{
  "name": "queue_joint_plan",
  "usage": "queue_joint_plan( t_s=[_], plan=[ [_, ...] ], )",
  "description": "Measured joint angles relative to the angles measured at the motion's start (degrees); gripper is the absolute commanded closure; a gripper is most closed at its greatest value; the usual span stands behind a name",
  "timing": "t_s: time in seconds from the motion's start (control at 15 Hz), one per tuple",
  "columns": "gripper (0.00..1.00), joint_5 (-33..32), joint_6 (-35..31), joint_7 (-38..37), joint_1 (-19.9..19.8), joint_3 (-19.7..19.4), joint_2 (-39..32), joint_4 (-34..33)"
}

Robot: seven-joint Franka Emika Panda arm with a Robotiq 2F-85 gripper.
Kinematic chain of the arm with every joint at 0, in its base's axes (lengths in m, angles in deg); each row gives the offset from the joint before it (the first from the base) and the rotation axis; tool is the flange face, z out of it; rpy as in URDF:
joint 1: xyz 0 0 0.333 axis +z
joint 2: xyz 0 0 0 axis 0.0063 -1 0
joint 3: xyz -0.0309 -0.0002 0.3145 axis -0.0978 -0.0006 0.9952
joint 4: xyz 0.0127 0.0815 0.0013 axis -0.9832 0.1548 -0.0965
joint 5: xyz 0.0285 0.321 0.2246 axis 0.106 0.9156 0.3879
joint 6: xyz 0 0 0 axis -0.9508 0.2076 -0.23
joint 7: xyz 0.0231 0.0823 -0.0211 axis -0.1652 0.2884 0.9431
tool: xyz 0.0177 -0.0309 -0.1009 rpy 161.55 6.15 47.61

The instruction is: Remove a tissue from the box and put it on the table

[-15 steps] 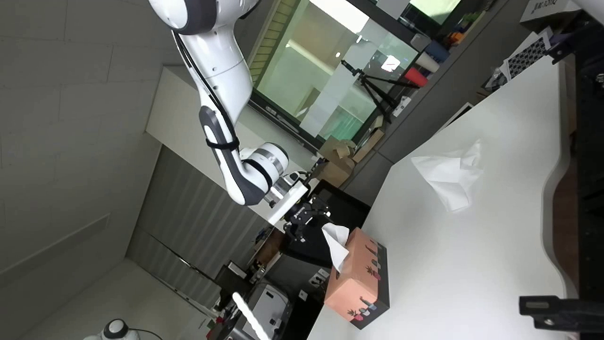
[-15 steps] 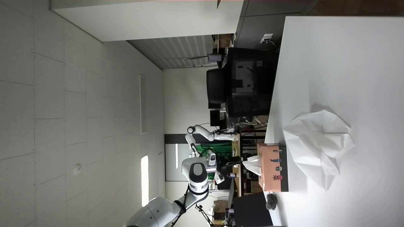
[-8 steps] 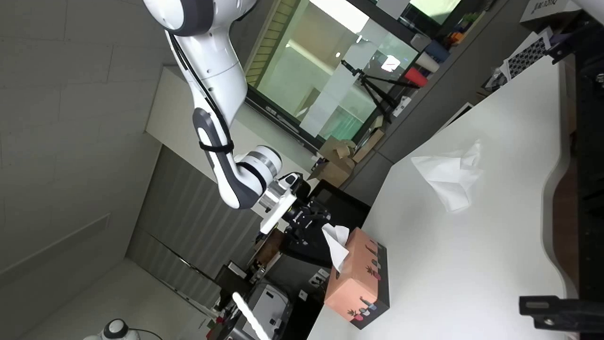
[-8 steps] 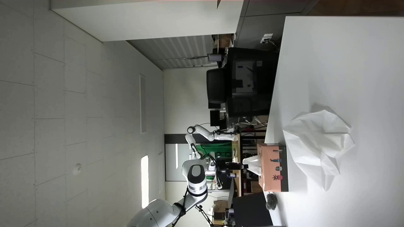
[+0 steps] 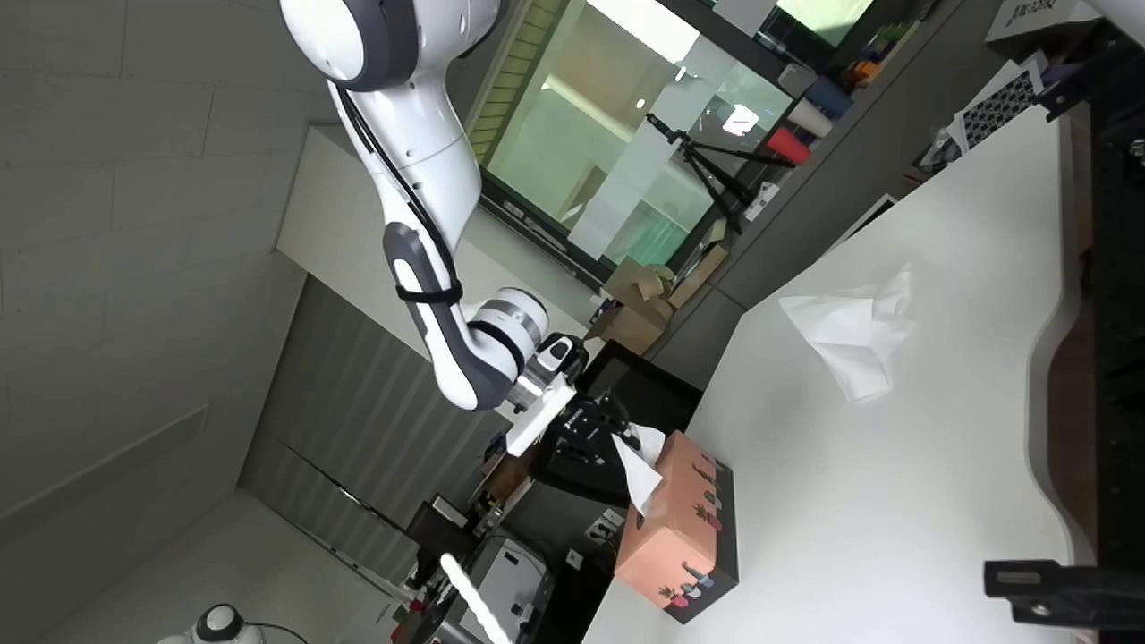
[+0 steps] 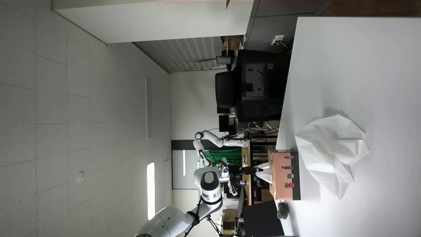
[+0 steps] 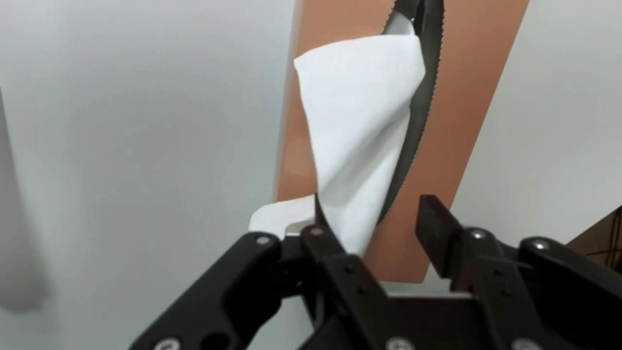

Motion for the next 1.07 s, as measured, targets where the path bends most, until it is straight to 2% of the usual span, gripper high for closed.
queue_joint_plan(
  t_s=[0.2, 0.53, 1.07],
  plan=[
    [0.99, -0.1, -1.1, -0.2, 0.0, 0.0, -0.7, -0.2],
    [1.00, -0.2, -1.4, -0.2, -0.2, -0.1, -0.2, -1.2],
    [1.00, -0.3, 5.5, 2.1, -3.7, -0.1, 7.9, -1.6]
  ],
)
